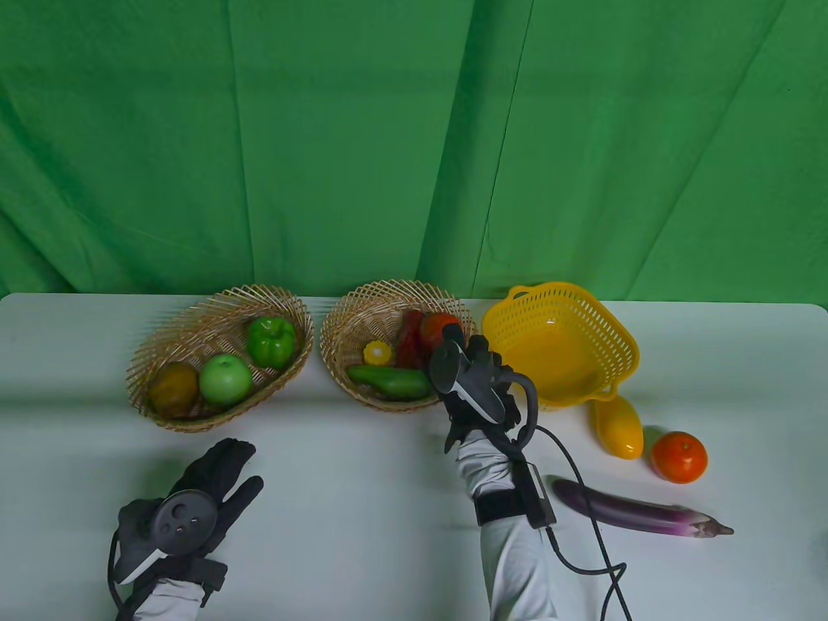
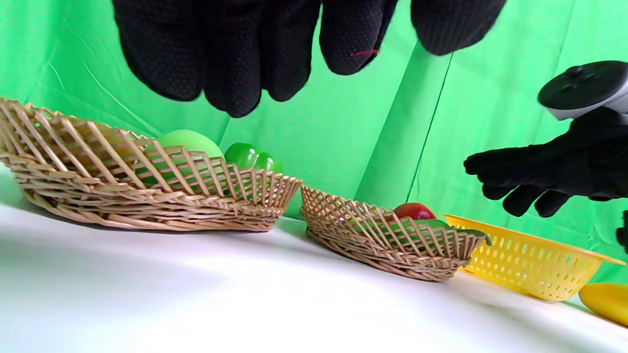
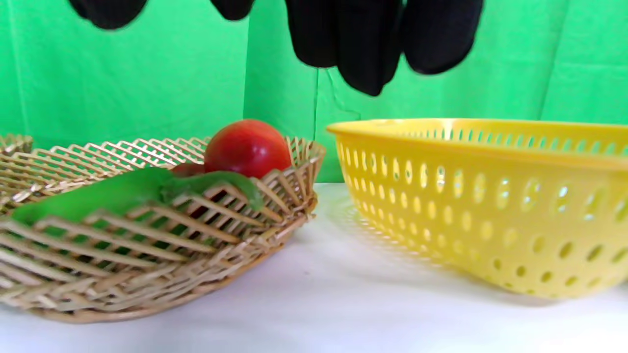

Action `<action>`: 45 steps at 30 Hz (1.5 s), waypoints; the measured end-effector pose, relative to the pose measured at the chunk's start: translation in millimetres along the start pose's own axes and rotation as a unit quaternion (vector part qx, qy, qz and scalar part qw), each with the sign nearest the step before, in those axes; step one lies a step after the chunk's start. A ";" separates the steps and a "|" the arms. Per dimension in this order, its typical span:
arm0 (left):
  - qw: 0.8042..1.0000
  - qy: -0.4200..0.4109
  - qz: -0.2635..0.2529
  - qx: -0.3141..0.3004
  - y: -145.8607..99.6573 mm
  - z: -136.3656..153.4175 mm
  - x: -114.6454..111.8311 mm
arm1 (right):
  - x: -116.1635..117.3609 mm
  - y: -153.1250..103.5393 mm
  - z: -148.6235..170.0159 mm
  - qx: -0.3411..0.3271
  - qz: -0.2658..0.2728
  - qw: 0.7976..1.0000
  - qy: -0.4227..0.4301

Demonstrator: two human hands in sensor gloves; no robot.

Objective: Place 10 objects into 3 containers, with green background

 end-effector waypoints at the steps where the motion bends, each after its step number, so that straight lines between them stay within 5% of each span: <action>1: 1.000 0.001 0.001 0.000 0.0 0.2 -0.3 | -1.9 -5.0 2.1 -0.005 0.001 1.000 -0.001; 17: 1.000 -0.001 -0.005 -0.005 0.1 -0.6 1.7 | -4.0 -70.6 67.8 -0.015 -0.003 1.000 -0.016; 32: 1.000 0.004 -0.003 -0.015 0.3 -5.1 -1.2 | 24.5 -125.9 166.4 0.019 -0.051 0.999 -0.003; 45: 1.000 0.009 0.004 -0.015 1.0 -8.8 -3.6 | 46.6 -156.9 218.4 0.054 -0.060 0.996 -0.022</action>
Point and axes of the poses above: the tracker on the back of each hand, its own z axis roughly to the little-finger side, its own y axis roughly from the wrist to the fingertips, x = y × z, the point moved 4 cm from there along y, roughly from the wrist to the fingertips, and after that the axes turned 1 degree about y, right-handed, at the moved point
